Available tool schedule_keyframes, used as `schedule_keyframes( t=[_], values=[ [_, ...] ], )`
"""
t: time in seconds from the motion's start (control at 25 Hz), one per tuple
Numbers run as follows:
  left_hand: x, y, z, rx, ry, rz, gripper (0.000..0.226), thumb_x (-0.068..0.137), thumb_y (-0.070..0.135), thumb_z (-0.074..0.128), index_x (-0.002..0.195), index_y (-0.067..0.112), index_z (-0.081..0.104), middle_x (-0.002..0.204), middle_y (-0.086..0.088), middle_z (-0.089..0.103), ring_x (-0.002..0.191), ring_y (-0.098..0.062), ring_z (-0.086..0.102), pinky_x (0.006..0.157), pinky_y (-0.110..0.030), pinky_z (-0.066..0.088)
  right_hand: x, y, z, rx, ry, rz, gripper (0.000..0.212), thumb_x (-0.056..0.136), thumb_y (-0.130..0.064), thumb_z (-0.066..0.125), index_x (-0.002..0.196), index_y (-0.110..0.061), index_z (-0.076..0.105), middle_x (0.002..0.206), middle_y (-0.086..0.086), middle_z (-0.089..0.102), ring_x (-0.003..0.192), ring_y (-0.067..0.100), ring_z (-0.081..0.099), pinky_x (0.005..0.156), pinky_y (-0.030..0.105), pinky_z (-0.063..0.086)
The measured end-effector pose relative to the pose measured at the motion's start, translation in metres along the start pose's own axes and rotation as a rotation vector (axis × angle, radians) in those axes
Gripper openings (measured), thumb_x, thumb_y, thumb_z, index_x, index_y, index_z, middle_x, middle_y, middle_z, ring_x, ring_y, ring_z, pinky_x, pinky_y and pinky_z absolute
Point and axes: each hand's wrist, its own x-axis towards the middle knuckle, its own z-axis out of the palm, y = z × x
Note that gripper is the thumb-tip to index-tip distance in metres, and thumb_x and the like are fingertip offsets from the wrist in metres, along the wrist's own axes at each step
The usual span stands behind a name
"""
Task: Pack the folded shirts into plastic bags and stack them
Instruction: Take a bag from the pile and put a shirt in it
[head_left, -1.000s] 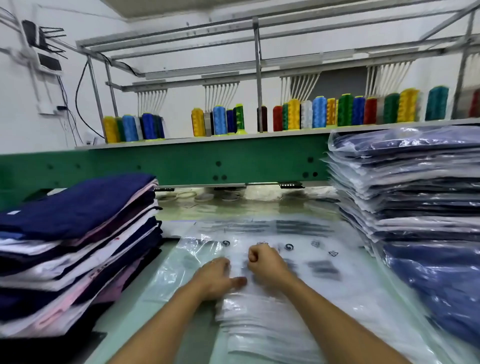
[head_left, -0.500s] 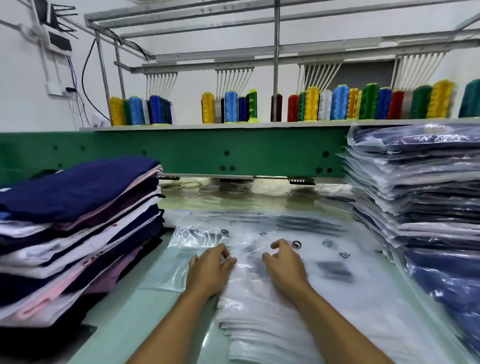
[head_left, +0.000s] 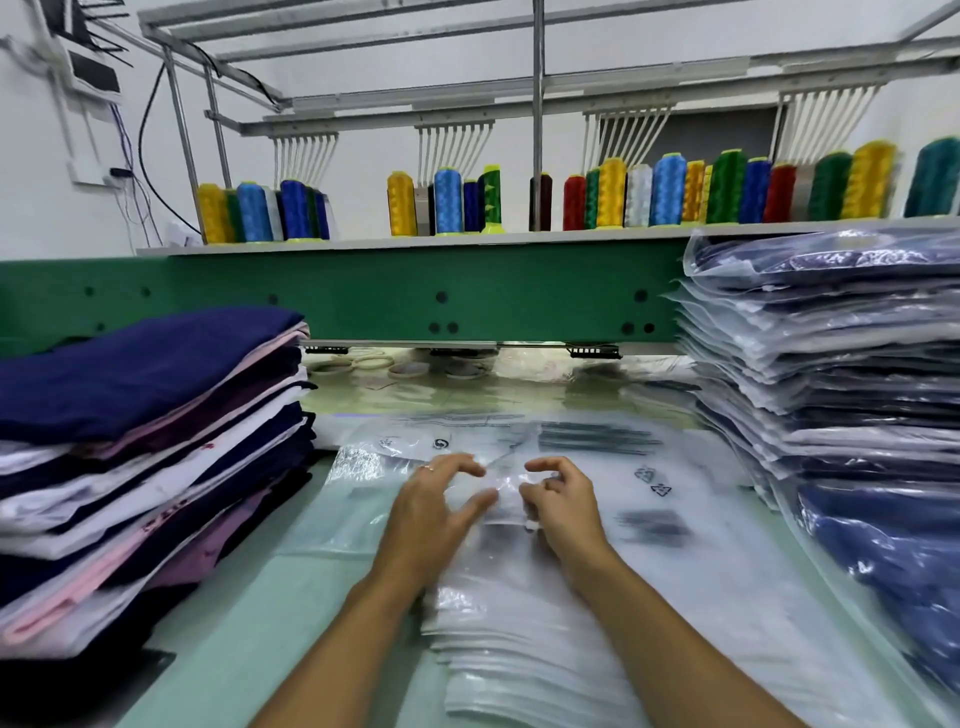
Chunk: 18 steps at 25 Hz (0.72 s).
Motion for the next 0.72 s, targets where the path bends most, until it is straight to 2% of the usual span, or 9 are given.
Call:
schedule_keyframes(
  t=[0.04,0.12,0.2,0.32,0.4,0.48,0.6,0.72],
  values=[
    [-0.001,0.01,0.005,-0.07,-0.068,0.081,0.024,0.082,0.039,0.081,0.102,0.03,0.071,0.113,0.022,0.068,0.11,0.002,0.062,0.097,-0.021,0.046,0.0,0.0,0.0,0.055,0.024,0.021,0.025,0.088,0.001,0.06,0.107,-0.015,0.062,0.058,-0.001,0.059,0.057,0.016,0.056,0.055,0.031,0.044],
    [-0.004,0.023,0.017,-0.152,-0.187,0.203,0.023,0.079,0.033,0.085,0.099,0.03,0.073,0.11,0.02,0.07,0.107,-0.002,0.066,0.095,-0.024,0.049,0.0,-0.003,-0.002,0.158,0.047,0.084,0.024,0.088,0.002,0.061,0.107,-0.013,0.06,0.064,0.002,0.065,0.055,0.015,0.059,0.05,0.028,0.046],
    [-0.004,0.024,0.024,-0.111,-0.167,0.241,0.019,0.081,0.026,0.084,0.097,0.029,0.074,0.104,0.018,0.07,0.099,-0.003,0.068,0.088,-0.032,0.053,-0.001,-0.005,-0.001,0.231,0.029,0.136,0.023,0.089,0.001,0.059,0.107,-0.013,0.059,0.067,0.007,0.066,0.052,0.016,0.058,0.047,0.028,0.045],
    [-0.003,0.016,0.023,-0.039,-0.047,0.199,0.01,0.087,0.029,0.079,0.094,0.029,0.073,0.094,0.016,0.07,0.088,-0.003,0.067,0.078,-0.035,0.055,-0.003,-0.005,0.003,0.166,-0.033,0.146,0.021,0.091,-0.007,0.054,0.108,-0.017,0.06,0.065,0.002,0.06,0.049,0.014,0.052,0.042,0.025,0.037],
    [-0.005,0.015,0.021,0.0,-0.037,0.183,0.011,0.089,0.028,0.076,0.098,0.032,0.071,0.095,0.019,0.07,0.089,-0.002,0.067,0.078,-0.034,0.056,-0.005,-0.004,0.008,0.089,-0.08,0.14,0.025,0.088,-0.007,0.05,0.106,-0.023,0.059,0.056,-0.003,0.055,0.046,0.011,0.045,0.041,0.024,0.031],
    [-0.006,0.015,0.022,0.063,-0.058,0.19,0.015,0.09,0.028,0.074,0.103,0.035,0.069,0.098,0.021,0.071,0.092,0.001,0.067,0.079,-0.031,0.055,-0.006,-0.002,0.01,0.069,-0.096,0.151,0.028,0.086,-0.004,0.049,0.104,-0.024,0.058,0.059,0.0,0.057,0.045,0.011,0.042,0.041,0.024,0.028],
    [-0.004,0.015,0.022,0.087,-0.083,0.117,0.01,0.092,0.036,0.071,0.101,0.034,0.071,0.095,0.018,0.074,0.091,-0.002,0.068,0.08,-0.034,0.054,-0.003,0.0,0.009,0.054,-0.056,0.147,0.019,0.09,-0.006,0.051,0.102,-0.02,0.054,0.066,0.008,0.056,0.045,0.012,0.037,0.042,0.024,0.026],
    [-0.003,0.01,0.018,0.125,-0.056,0.053,0.009,0.091,0.038,0.072,0.096,0.031,0.069,0.09,0.016,0.074,0.085,-0.006,0.069,0.075,-0.035,0.054,0.0,-0.001,0.007,0.026,0.032,0.126,0.011,0.095,-0.009,0.05,0.101,-0.019,0.052,0.063,0.003,0.044,0.047,0.014,0.035,0.043,0.025,0.027]
  ],
)
